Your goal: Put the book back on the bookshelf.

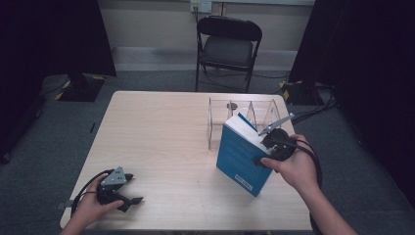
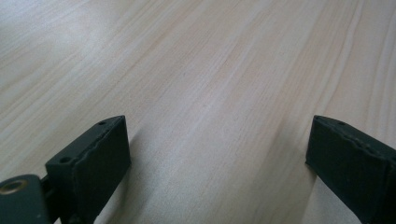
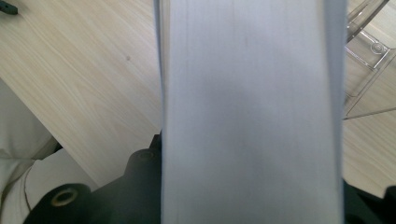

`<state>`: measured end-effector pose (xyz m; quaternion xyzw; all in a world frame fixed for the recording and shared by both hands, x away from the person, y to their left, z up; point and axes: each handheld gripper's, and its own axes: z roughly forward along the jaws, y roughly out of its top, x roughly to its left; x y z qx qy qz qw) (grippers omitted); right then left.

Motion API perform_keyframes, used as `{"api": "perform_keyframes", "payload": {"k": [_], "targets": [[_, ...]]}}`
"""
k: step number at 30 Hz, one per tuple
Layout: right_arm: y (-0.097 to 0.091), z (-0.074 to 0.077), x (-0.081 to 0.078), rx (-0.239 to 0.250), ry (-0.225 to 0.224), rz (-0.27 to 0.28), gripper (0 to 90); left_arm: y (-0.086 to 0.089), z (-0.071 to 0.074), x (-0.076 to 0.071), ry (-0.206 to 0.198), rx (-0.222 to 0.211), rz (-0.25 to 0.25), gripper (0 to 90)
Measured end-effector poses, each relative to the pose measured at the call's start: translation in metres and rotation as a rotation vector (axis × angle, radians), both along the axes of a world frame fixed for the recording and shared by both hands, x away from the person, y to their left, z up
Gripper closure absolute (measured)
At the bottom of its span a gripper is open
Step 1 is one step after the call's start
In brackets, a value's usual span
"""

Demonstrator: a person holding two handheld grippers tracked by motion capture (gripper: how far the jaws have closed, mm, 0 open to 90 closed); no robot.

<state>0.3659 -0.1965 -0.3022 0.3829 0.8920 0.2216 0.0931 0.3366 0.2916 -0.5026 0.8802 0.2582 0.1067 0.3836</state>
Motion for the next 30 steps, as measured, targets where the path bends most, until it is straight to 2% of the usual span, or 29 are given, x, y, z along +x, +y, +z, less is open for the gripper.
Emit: {"api": "perform_keyframes", "payload": {"k": [8, 12, 14, 18, 21, 26, 27, 30], "targets": [[-0.0012, -0.0007, 0.0017, 0.007, 0.0, -0.005, 59.4, 0.0001, -0.0003, 0.0002, -0.006, -0.001, -0.001, 5.7], [-0.0016, -0.0012, 0.0018, 0.041, 0.017, -0.057, 58.1, 0.0001, -0.0004, 0.0001, -0.006, -0.002, 0.0, 5.7], [-0.0013, -0.0012, 0.0026, 0.042, 0.019, -0.071, 57.8, 0.0001, -0.0003, 0.0001, -0.005, -0.002, 0.0, 5.7], [-0.0012, -0.0012, 0.003, 0.033, 0.019, -0.059, 57.6, 0.0001, -0.0003, 0.0001, -0.006, -0.002, 0.0, 5.7], [0.0, -0.0014, 0.0025, -0.019, -0.001, -0.033, 54.2, 0.0001, -0.0003, 0.0001, -0.006, -0.002, 0.0, 5.7], [0.0015, -0.0008, 0.0023, -0.035, 0.009, -0.004, 57.3, 0.0001, -0.0004, -0.0001, -0.005, -0.002, 0.001, 5.7], [0.0028, -0.0009, 0.0015, -0.043, -0.002, 0.01, 57.3, 0.0001, -0.0004, -0.0001, -0.005, -0.002, 0.001, 5.7], [0.0043, -0.0004, 0.0012, -0.044, 0.012, 0.006, 56.7, 0.0001, -0.0004, -0.0001, -0.004, -0.003, 0.002, 5.8]]}}
